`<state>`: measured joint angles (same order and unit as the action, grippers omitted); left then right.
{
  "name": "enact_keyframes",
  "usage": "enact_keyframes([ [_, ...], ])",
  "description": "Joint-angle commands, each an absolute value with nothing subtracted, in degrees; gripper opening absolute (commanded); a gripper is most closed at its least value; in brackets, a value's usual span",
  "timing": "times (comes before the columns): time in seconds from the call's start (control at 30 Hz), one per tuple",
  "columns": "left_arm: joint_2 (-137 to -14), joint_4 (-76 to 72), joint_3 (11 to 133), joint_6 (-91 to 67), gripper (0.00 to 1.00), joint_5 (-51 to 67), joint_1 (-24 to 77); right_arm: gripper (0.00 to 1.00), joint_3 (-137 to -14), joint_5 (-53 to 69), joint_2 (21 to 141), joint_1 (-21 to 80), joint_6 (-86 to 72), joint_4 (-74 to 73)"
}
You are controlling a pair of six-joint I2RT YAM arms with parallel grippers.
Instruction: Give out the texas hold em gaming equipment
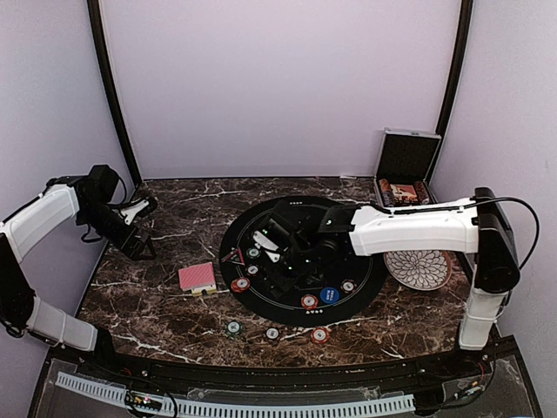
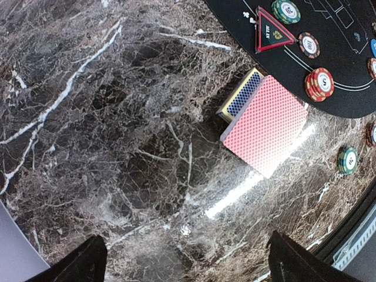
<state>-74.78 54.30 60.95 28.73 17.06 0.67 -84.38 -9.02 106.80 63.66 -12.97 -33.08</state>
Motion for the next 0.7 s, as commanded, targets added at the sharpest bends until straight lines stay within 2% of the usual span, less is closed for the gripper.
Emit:
enact_keyframes([
  [0.0,-73.1,54.5,63.6,29.7,0.99,18.9,1.4,0.74,-84.5,-9.4,106.4,68.2,-14.2,-31.9],
  [0.27,-71.0,52.6,62.8,31.6,0.99,20.0,3.2,0.74,-87.1,-5.6,111.8,72.0,-14.9,-32.0],
  [0.53,-67.6,51.1,59.4,32.8,0.99,20.5,4.5,0.68,-87.6,-2.6,114.1,72.1,-11.6,-35.5],
  [0.67,-68.5,52.1,59.6,33.7,0.99,19.9,5.1,0.68,-86.7,-0.8,114.6,72.1,-10.9,-33.9],
])
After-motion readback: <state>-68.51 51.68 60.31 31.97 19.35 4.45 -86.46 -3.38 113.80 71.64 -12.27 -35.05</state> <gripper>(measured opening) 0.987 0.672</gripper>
